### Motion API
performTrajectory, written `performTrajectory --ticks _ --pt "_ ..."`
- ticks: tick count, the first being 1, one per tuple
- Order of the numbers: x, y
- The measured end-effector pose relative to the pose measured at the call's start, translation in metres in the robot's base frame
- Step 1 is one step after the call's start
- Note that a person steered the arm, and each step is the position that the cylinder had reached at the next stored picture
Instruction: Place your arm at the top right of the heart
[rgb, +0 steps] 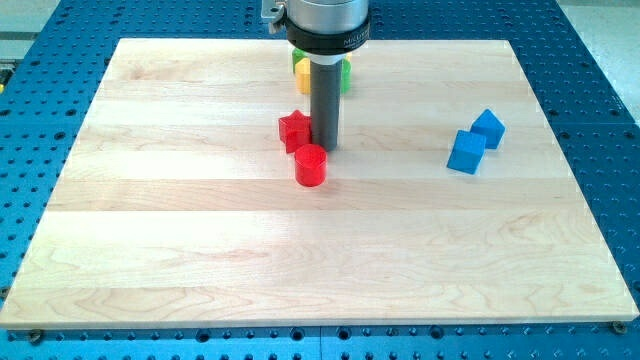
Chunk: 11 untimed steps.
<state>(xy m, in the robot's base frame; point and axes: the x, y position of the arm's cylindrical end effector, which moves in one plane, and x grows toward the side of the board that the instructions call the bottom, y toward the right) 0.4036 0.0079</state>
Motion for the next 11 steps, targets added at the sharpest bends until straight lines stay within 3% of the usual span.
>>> performTrajectory --ticks 7,8,10,11 --pt "-0.01 0.022" --pt "-0.044 0.037" --pt "-0.069 0.067" --pt "-0.107 0.087"
